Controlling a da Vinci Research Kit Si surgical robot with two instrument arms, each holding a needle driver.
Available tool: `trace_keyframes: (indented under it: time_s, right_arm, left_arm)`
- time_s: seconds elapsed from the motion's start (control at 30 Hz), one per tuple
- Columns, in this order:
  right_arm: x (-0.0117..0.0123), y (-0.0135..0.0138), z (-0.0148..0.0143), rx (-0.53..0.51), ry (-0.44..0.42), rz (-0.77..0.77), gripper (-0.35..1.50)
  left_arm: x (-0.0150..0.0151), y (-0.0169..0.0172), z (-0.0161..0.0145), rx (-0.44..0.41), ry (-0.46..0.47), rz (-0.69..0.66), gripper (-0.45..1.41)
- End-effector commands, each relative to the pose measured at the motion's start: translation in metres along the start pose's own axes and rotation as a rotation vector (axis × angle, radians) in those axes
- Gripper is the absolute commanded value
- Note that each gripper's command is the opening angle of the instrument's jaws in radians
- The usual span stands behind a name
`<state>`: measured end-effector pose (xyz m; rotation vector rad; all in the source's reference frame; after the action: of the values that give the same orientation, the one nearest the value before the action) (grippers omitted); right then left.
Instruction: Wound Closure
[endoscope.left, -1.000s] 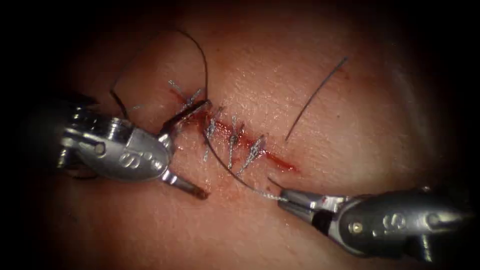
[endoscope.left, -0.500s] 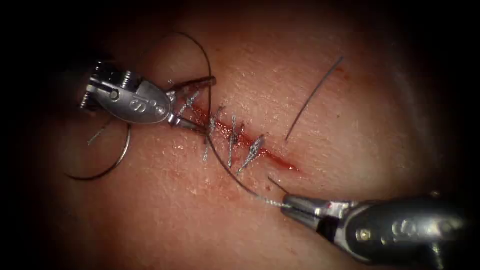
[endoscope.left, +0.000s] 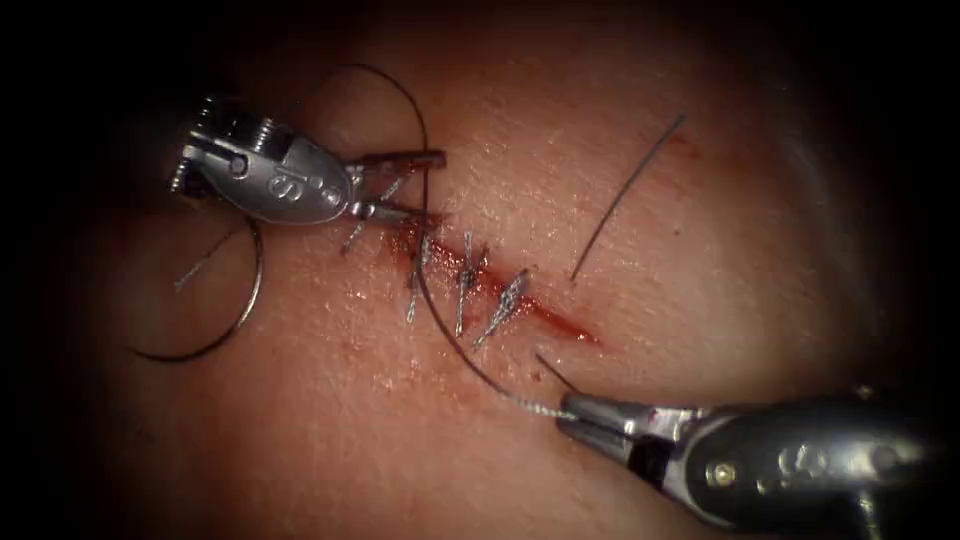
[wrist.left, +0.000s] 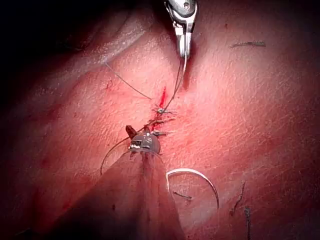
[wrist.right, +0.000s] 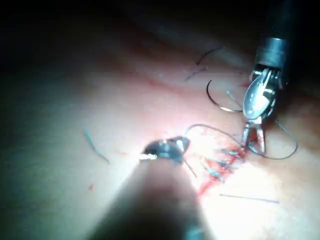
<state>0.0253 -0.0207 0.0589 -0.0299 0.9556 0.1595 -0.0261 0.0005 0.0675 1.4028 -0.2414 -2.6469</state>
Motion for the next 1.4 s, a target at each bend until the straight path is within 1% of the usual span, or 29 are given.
trace_keyframes:
  time_s: [0.03, 0.07, 0.1, 0.43, 0.47, 0.5, 0.53, 0.57, 0.63, 0.7, 0.77, 0.8, 0.83, 0.87, 0.9, 0.93, 0.97, 1.0, 1.03, 1.07, 1.1, 1.13, 1.17, 1.2, 1.23, 1.27, 1.33, 1.4]
  right_arm:
    - [-0.0001, -0.0007, 0.0006, 0.002, 0.004, 0.002, -0.35]
    - [-0.0002, -0.0006, 0.0007, 0.002, 0.003, 0.002, -0.35]
    - [-0.0002, -0.0006, 0.0007, 0.002, 0.003, 0.002, -0.35]
    - [-0.0003, -0.0008, 0.0002, -0.002, 0.011, 0.001, -0.35]
    - [-0.0003, -0.0008, 0.0001, -0.002, 0.011, 0.000, -0.06]
    - [-0.0003, -0.0009, -0.0001, -0.002, 0.014, 0.000, 0.34]
    - [-0.0003, -0.0009, -0.0001, -0.002, 0.014, 0.000, 0.34]
    - [-0.0005, -0.0009, -0.0006, -0.012, 0.032, -0.006, 1.06]
    - [-0.0007, -0.0008, -0.0017, -0.012, 0.046, 0.030, 1.33]
    - [-0.0008, -0.0007, -0.0021, -0.009, 0.046, 0.042, 1.36]
    - [-0.0008, -0.0002, -0.0042, 0.009, 0.074, 0.075, 1.46]
    - [-0.0008, 0.0003, -0.0050, 0.021, 0.099, 0.085, 1.43]
    - [-0.0008, 0.0007, -0.0053, 0.027, 0.117, 0.088, 1.31]
    - [-0.0008, 0.0007, -0.0053, 0.027, 0.117, 0.088, 1.31]
    - [-0.0009, 0.0017, -0.0059, 0.028, 0.152, 0.093, 0.96]
    - [-0.0009, 0.0022, -0.0062, 0.039, 0.159, 0.093, 0.67]
    - [-0.0010, 0.0028, -0.0067, 0.064, 0.177, 0.090, 0.15]
    - [-0.0011, 0.0036, -0.0077, 0.116, 0.212, 0.081, -0.35]
    - [-0.0011, 0.0036, -0.0077, 0.116, 0.212, 0.081, -0.35]
    - [-0.0010, 0.0046, -0.0086, 0.128, 0.249, 0.082, -0.35]
    - [-0.0010, 0.0052, -0.0089, 0.123, 0.273, 0.086, -0.35]
    - [-0.0010, 0.0061, -0.0090, 0.093, 0.295, 0.102, -0.35]
    - [-0.0011, 0.0068, -0.0088, 0.065, 0.294, 0.110, -0.35]
    - [-0.0011, 0.0068, -0.0088, 0.065, 0.294, 0.110, -0.35]
    - [-0.0014, 0.0080, -0.0078, 0.026, 0.267, 0.119, -0.35]
    - [-0.0017, 0.0086, -0.0064, 0.010, 0.257, 0.121, -0.35]
    - [-0.0022, 0.0087, -0.0042, 0.009, 0.256, 0.114, -0.35]
    - [-0.0027, 0.0082, -0.0017, 0.026, 0.253, 0.100, -0.35]
  left_arm:
    - [-0.0001, 0.0004, 0.0005, -0.003, 0.004, 0.001, -0.22]
    - [-0.0001, 0.0005, 0.0003, -0.004, 0.006, 0.008, -0.37]
    - [-0.0001, 0.0006, 0.0001, -0.005, 0.007, 0.015, -0.45]
    - [-0.0003, 0.0020, -0.0024, 0.009, -0.021, 0.047, -0.45]
    - [-0.0002, 0.0022, -0.0026, 0.008, -0.020, 0.047, -0.45]
    - [0.0001, 0.0024, -0.0029, 0.008, -0.020, 0.045, -0.45]
    - [0.0001, 0.0024, -0.0029, 0.008, -0.020, 0.045, -0.45]
    - [0.0007, 0.0027, -0.0033, 0.007, -0.021, 0.053, -0.45]
    - [0.0021, 0.0034, -0.0041, 0.005, -0.021, 0.063, -0.45]
    - [0.0026, 0.0036, -0.0044, 0.004, -0.020, 0.060, -0.45]
    - [0.0053, 0.0046, -0.0056, 0.000, -0.019, 0.058, -0.45]
    - [0.0065, 0.0047, -0.0060, -0.001, -0.020, 0.056, -0.45]
    - [0.0073, 0.0048, -0.0062, -0.002, -0.020, 0.057, -0.45]
    - [0.0073, 0.0048, -0.0062, -0.002, -0.020, 0.057, -0.45]
    - [0.0085, 0.0047, -0.0065, -0.002, -0.021, 0.054, -0.45]
    - [0.0090, 0.0045, -0.0066, -0.003, -0.021, 0.049, -0.45]
    - [0.0095, 0.0042, -0.0067, -0.004, -0.021, 0.044, -0.45]
    - [0.0099, 0.0038, -0.0069, 0.000, -0.016, 0.044, -0.45]
    - [0.0099, 0.0038, -0.0069, 0.000, -0.016, 0.044, -0.45]
    - [0.0100, 0.0034, -0.0071, 0.001, -0.013, 0.040, -0.45]
    - [0.0100, 0.0033, -0.0071, 0.000, -0.012, 0.046, -0.45]
    - [0.0100, 0.0033, -0.0071, 0.000, -0.012, 0.046, -0.45]
    - [0.0100, 0.0032, -0.0070, 0.001, -0.012, 0.045, -0.45]
    - [0.0100, 0.0032, -0.0070, 0.001, -0.012, 0.045, -0.45]
    - [0.0101, 0.0032, -0.0068, 0.005, -0.013, 0.044, -0.45]
    - [0.0103, 0.0032, -0.0067, 0.006, -0.015, 0.043, -0.45]
    - [0.0105, 0.0031, -0.0064, 0.010, -0.016, 0.040, -0.45]
    - [0.0108, 0.0029, -0.0062, 0.014, -0.016, 0.036, -0.45]
